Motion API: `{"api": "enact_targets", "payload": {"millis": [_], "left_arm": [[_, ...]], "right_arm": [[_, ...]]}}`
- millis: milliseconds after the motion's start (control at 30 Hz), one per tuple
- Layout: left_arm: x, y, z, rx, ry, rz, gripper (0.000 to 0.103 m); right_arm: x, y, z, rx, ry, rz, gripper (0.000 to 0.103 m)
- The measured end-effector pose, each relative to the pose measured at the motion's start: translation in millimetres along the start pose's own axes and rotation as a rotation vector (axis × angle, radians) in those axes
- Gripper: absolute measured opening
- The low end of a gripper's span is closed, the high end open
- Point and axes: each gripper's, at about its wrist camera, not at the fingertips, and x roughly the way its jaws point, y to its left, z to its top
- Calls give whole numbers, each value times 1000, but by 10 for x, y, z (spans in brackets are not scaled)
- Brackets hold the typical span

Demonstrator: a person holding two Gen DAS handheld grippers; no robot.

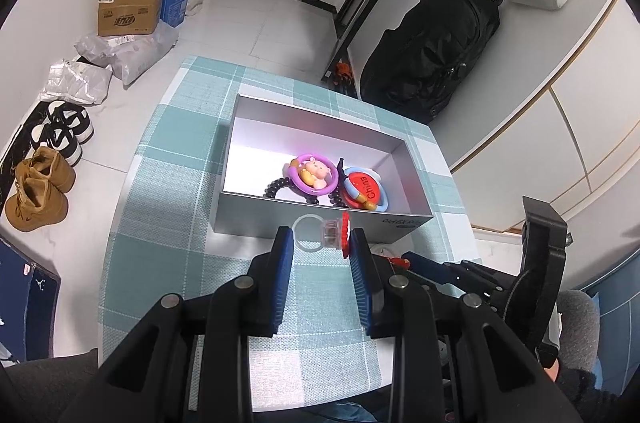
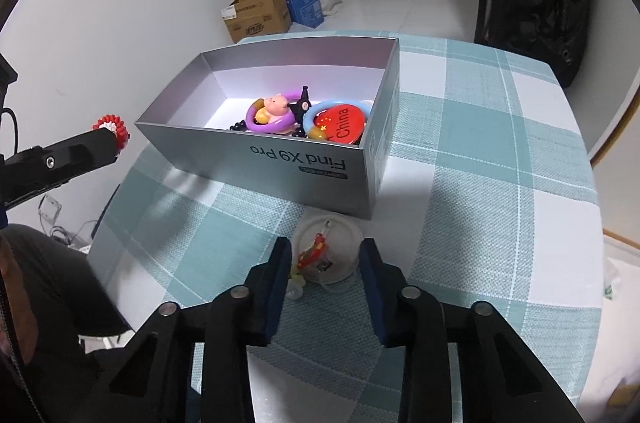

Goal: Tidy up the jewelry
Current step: 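Carry both red charms into the box and open both grippers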

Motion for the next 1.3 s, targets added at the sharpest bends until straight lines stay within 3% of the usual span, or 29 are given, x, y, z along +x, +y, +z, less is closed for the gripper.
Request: {"api": "enact_targets", "payload": {"millis": [600, 1000, 1300], "left_arm": [[-3, -3, -2, 2, -13, 8, 23], [9, -133, 86, 38, -45, -5, 23], [122, -126, 287, 15, -34, -17, 23]], "right_arm": [[-255, -58, 63, 29, -92, -3, 27], [-710, -20, 294, 41, -290, 56, 27], [-666, -11, 490, 60, -292, 110, 27]]}}
